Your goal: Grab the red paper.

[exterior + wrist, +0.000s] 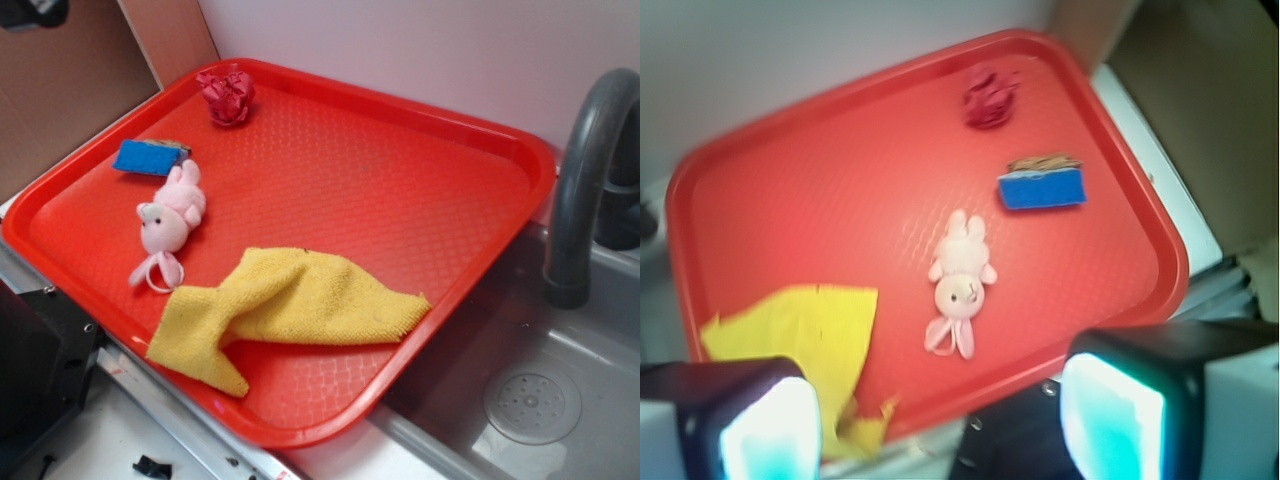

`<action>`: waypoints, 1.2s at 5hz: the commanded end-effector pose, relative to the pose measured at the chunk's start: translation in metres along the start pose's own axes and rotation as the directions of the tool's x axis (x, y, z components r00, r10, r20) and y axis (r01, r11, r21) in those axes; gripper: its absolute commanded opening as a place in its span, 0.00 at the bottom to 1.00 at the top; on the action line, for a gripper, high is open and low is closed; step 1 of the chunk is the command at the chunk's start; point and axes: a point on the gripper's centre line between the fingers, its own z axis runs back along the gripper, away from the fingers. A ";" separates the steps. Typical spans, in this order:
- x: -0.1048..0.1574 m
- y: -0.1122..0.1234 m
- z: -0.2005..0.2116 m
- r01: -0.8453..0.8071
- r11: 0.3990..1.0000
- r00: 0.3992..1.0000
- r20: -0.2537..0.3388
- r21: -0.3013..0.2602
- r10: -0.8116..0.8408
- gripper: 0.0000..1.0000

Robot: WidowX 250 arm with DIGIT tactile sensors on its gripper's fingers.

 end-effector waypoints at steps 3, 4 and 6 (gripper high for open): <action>0.092 0.014 -0.084 -0.568 0.818 0.735 0.390 -0.094 0.555 1.00; 0.111 0.028 -0.117 -0.599 0.800 0.713 0.434 -0.031 0.551 1.00; 0.149 0.048 -0.168 -0.624 0.781 0.694 0.468 0.013 0.547 1.00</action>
